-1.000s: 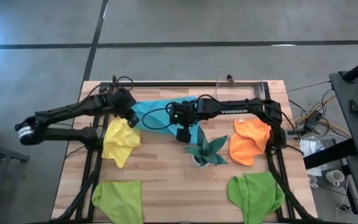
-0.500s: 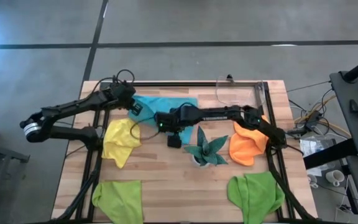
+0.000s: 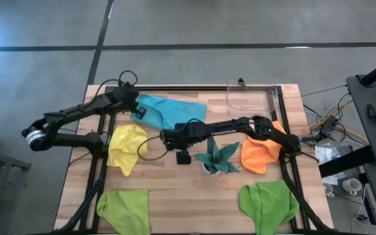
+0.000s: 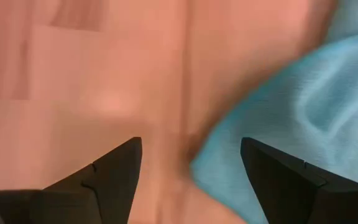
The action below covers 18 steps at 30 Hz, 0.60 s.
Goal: Fold microfiber towels
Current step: Fold the blue microfiber cloth
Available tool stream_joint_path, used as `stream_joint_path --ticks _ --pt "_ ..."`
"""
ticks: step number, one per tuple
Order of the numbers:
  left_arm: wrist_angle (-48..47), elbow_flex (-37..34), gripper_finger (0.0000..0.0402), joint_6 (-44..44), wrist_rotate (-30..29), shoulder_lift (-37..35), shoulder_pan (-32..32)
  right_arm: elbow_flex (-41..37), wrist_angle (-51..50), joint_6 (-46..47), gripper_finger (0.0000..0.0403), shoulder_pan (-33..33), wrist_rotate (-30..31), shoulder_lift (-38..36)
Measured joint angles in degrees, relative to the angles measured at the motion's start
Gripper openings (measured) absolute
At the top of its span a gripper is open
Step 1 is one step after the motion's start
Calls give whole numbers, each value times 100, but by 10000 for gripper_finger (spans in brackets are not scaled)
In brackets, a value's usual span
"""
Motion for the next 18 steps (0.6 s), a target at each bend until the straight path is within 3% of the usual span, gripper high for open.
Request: stream_joint_path --ticks 10,13,18 --pt "4 -278 0 13 89 -258 -2 -684 756 128 248 -162 58 22" --pt "-2 -302 0 50 127 -378 -4 -746 697 137 210 -220 25 7" --pt "52 -302 0 156 333 -691 -4 -810 523 130 110 -244 -43 -9"
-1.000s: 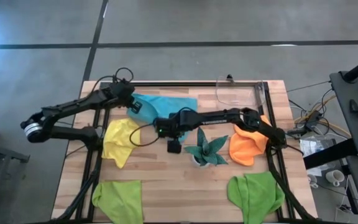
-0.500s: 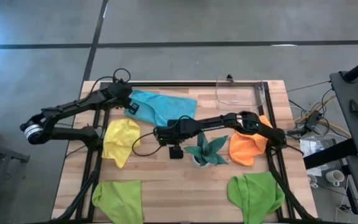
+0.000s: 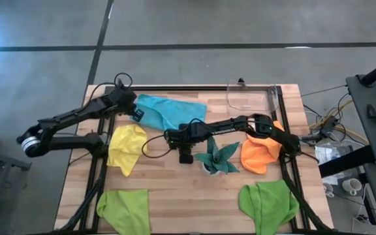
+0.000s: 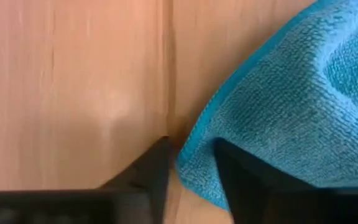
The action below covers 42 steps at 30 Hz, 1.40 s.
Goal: Fold microfiber towels
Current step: Fold the blue microfiber cloth
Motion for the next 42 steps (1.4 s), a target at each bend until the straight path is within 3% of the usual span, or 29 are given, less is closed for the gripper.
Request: stream_joint_path --ticks 3,5,10,15,22,25,28,33,38,42 --pt "-33 -2 0 51 92 -153 0 197 -573 -117 38 -12 31 0" --pt "-63 -7 0 52 101 -253 0 471 -1279 -284 19 -32 165 0" --pt "-63 -7 0 30 151 -465 0 1255 -2491 -664 10 -233 271 -213" --pt "-463 -13 0 -276 286 -587 -221 1401 -3032 -842 9 -551 481 -238" --pt "-1369 14 0 -1349 270 -1140 -1375 1412 -3966 -964 9 -538 418 -603" --pt "-1441 -17 0 -1766 -296 -1237 -1975 1268 -3610 -1003 9 -584 460 -684" --pt "-1403 -17 0 -1824 -920 -995 -2037 1158 -2971 -1064 9 -732 486 -634" --pt "-731 -20 0 -1768 -1437 -144 -1692 1066 -2914 -1124 9 -1099 1045 -479" --pt "194 103 0 -1216 -1537 895 -971 759 -2722 -1209 9 -1561 1296 -490" --pt "335 243 0 -922 -1558 1396 -442 434 -2202 -1452 9 -1897 1333 -490"
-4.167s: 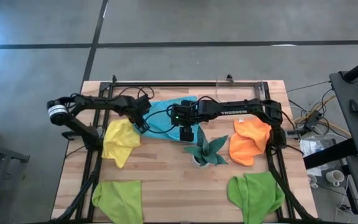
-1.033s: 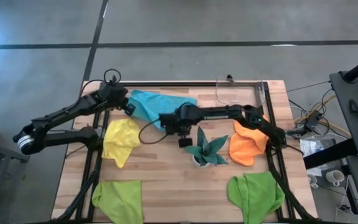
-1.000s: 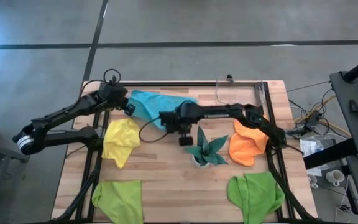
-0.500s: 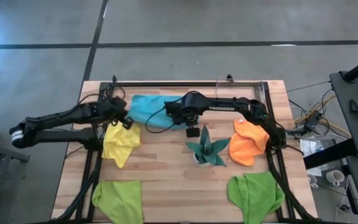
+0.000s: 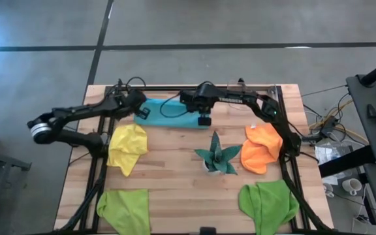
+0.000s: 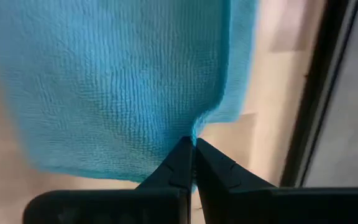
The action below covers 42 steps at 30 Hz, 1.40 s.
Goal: Fold microfiber towels
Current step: Fold the blue microfiber cloth
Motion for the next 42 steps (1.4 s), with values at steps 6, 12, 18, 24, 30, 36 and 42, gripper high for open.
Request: stream_joint_path --ticks 6,12,18,24,30,36,42 --pt "604 -37 0 258 238 528 421 -385 1019 -290 9 -173 -350 0" --pt "1226 49 0 606 122 1090 423 -667 1642 -369 9 -253 -315 0" --pt "911 236 0 758 -119 825 446 -687 1414 -282 9 -332 -159 -49" --pt "978 176 0 802 -242 498 633 -619 1597 -285 9 -468 -144 -66" --pt "903 145 0 893 -209 621 752 -650 1350 -106 9 -534 -140 -149" --pt "1425 144 0 1071 -203 783 951 -633 2037 -251 9 -650 -146 -163" --pt "1466 135 0 1098 -70 1284 1047 -644 2208 -321 9 -722 -162 117"
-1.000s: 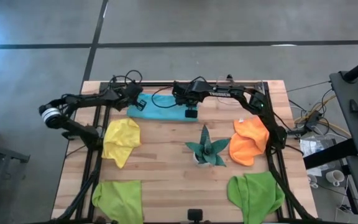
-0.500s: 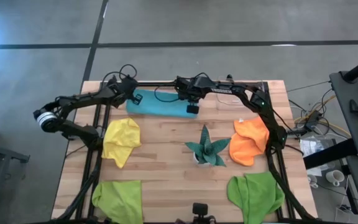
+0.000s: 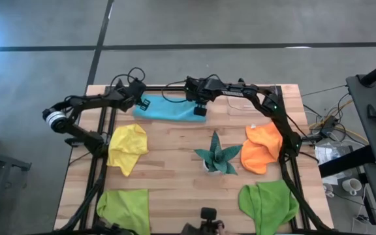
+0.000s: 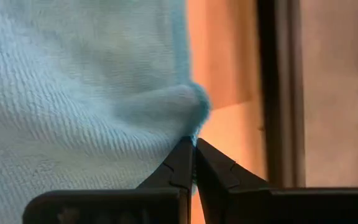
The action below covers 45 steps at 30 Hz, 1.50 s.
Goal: Fold microfiber towels
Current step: Fold the blue microfiber cloth
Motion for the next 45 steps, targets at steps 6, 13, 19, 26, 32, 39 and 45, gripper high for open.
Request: stream_joint_path --ticks 6,13,19,26,32,39,45 --pt "39 24 0 -34 636 -76 -92 -2 -11 -29 38 -37 1 -43" --pt "30 -20 15 -323 884 224 -58 190 -598 180 133 -28 -4 -181" --pt "69 199 83 -165 854 964 -83 292 -630 684 198 165 -598 -611" --pt "-953 595 122 -422 1103 1055 -206 200 154 1396 208 761 -1291 -489" --pt "-2290 441 123 -860 2222 486 -829 195 -49 1704 206 1027 -1408 -509" --pt "-3104 345 123 -1490 2441 -197 -2481 2 -246 1884 206 1250 -1741 -498" --pt "-3087 371 123 -1987 410 -692 -2703 -92 61 2221 206 1394 -1733 -498"
